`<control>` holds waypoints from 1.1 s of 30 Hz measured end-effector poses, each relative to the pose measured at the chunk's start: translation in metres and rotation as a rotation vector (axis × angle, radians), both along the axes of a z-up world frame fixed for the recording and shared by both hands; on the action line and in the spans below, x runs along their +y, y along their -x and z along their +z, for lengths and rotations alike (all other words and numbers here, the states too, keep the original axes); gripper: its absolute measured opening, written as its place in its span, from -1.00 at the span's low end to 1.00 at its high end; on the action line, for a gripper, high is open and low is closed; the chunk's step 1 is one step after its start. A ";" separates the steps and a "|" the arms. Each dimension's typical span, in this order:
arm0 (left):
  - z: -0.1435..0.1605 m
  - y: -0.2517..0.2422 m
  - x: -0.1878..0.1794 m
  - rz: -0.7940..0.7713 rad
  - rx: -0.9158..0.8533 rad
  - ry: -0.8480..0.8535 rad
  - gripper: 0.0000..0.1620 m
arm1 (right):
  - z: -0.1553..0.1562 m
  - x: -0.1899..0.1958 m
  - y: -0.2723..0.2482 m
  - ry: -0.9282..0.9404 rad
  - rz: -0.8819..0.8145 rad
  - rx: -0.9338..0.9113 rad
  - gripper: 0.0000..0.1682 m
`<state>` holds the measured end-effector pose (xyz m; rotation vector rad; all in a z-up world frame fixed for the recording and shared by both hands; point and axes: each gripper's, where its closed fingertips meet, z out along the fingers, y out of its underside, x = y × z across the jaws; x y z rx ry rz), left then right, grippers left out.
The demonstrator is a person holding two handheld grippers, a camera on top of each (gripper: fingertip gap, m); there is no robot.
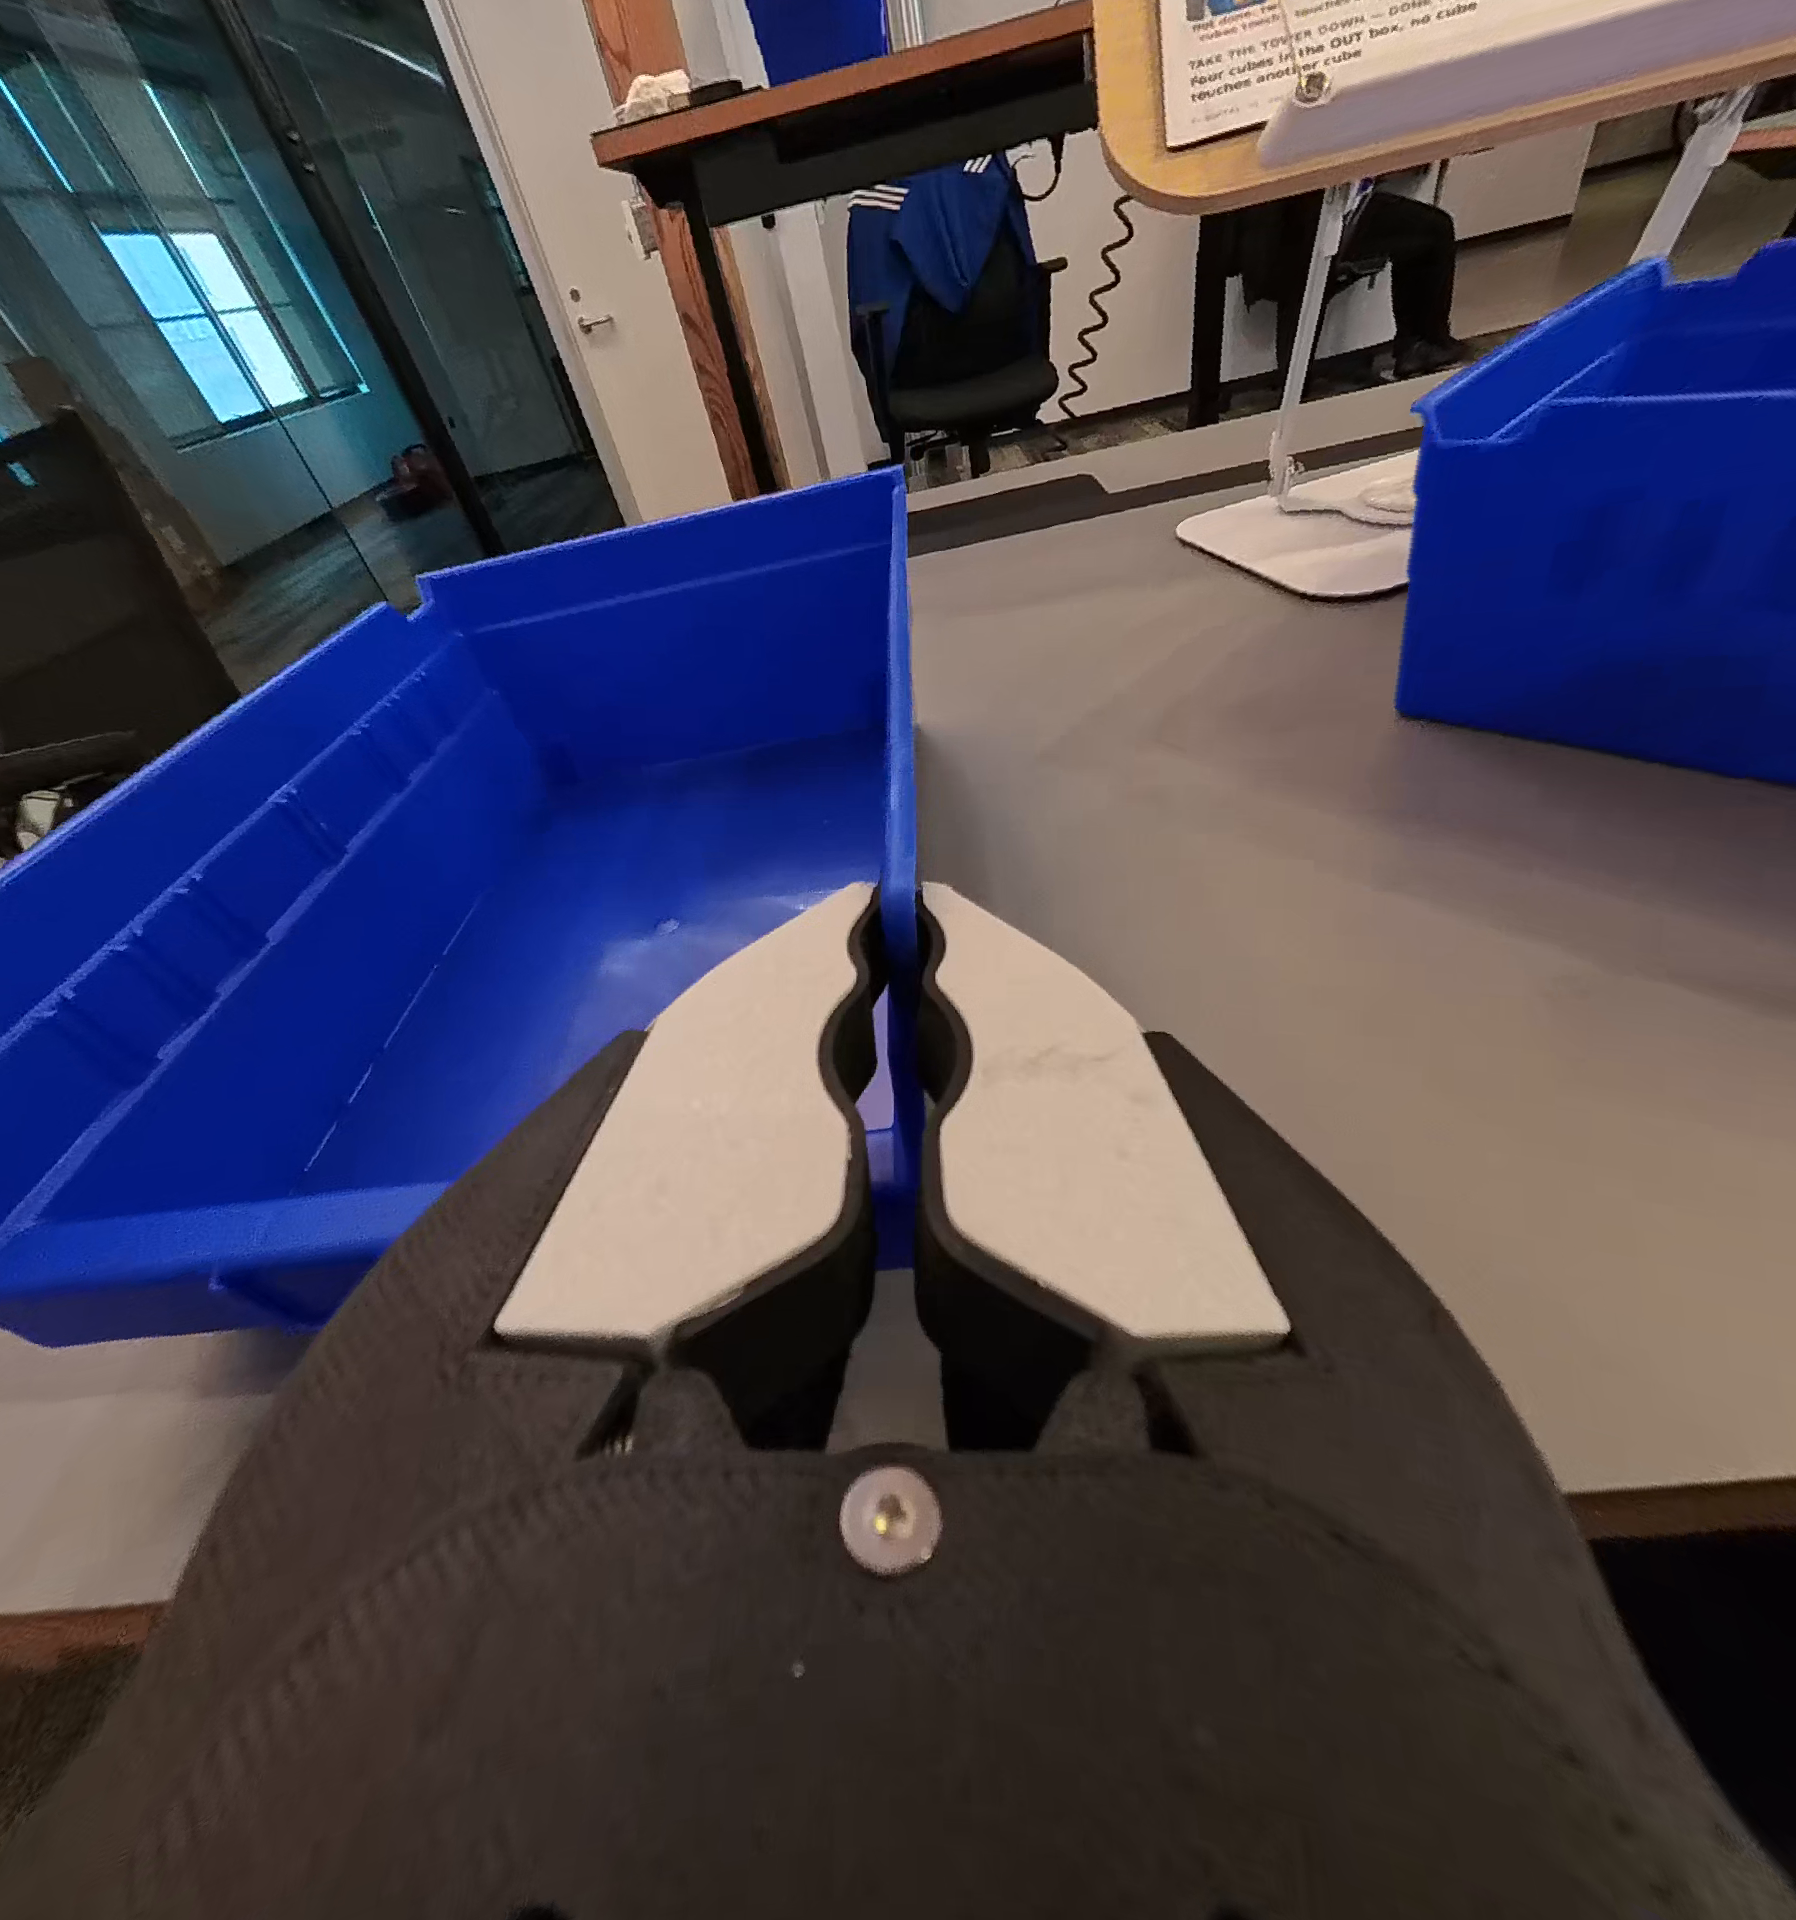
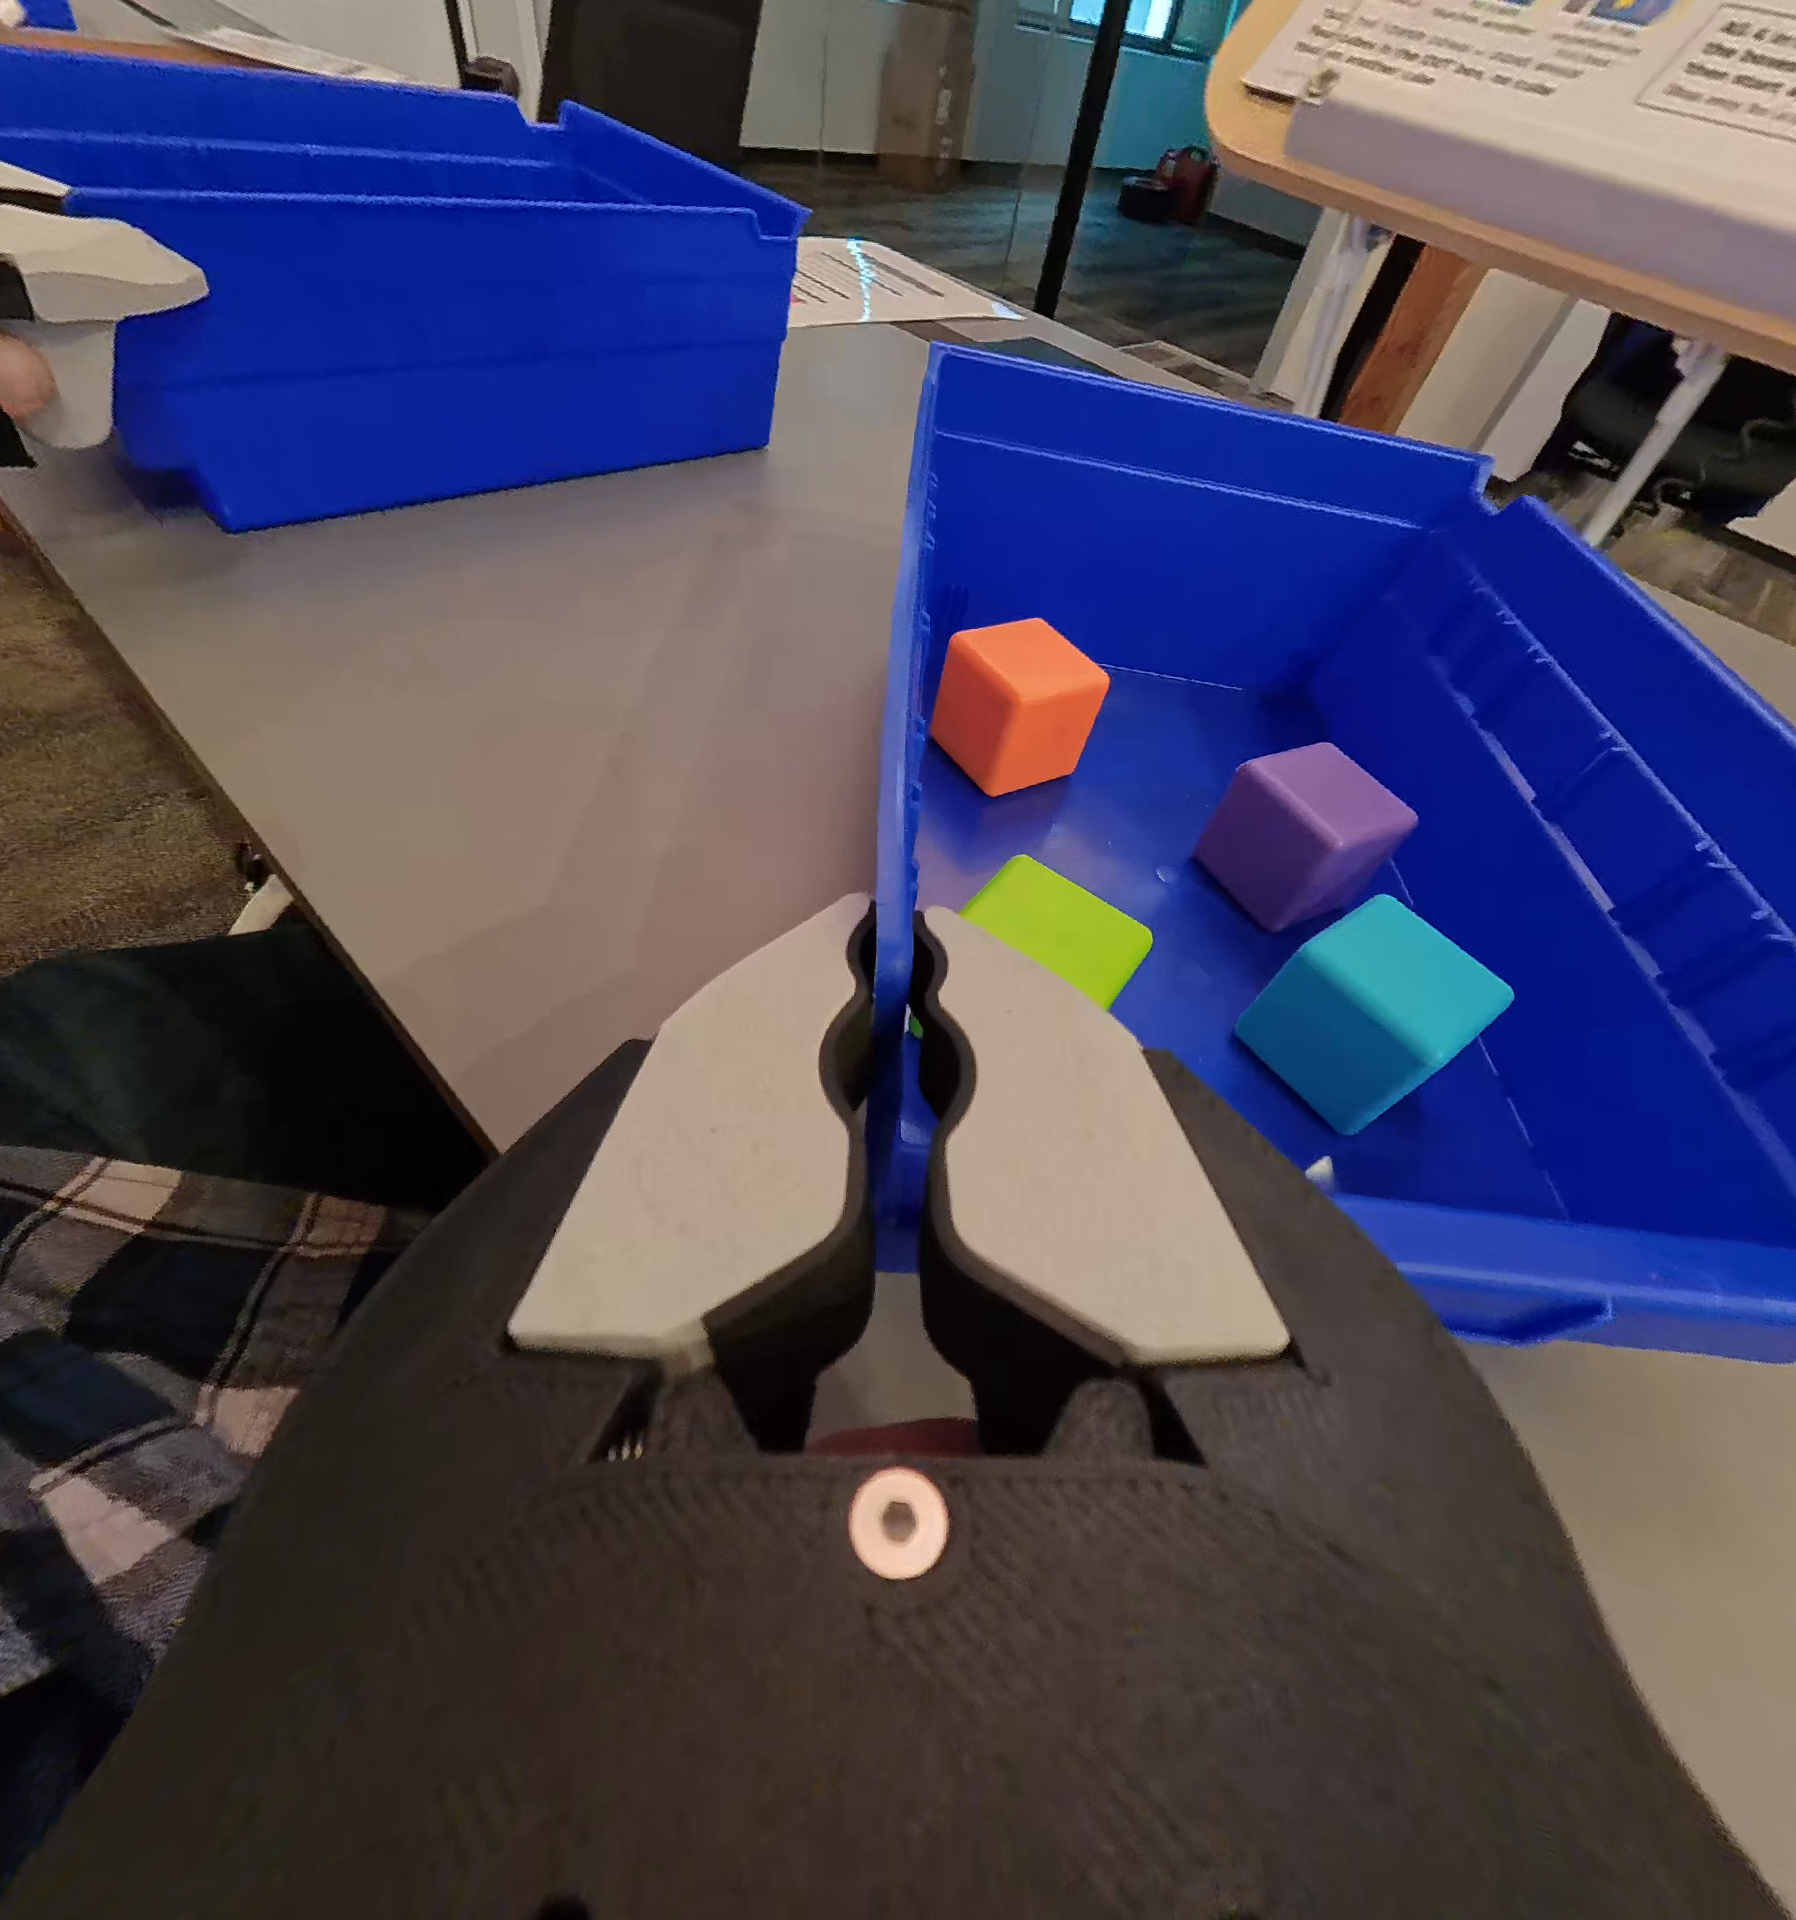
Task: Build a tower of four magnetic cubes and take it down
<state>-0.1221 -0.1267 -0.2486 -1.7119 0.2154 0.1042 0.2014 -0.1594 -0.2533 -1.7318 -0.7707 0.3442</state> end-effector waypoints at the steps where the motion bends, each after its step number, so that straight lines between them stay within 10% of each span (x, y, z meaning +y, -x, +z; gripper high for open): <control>1: 0.000 0.002 -0.001 0.003 0.000 -0.001 -0.98 | 0.000 -0.001 0.005 0.000 0.012 0.002 -0.95; 26: -0.002 0.041 -0.009 0.095 -0.022 -0.014 -0.98 | 0.000 0.008 0.116 -0.041 0.252 -0.023 -0.94; 33: -0.002 0.044 -0.009 0.099 -0.036 -0.019 -0.98 | 0.026 0.015 0.114 -0.094 0.439 -0.030 -0.55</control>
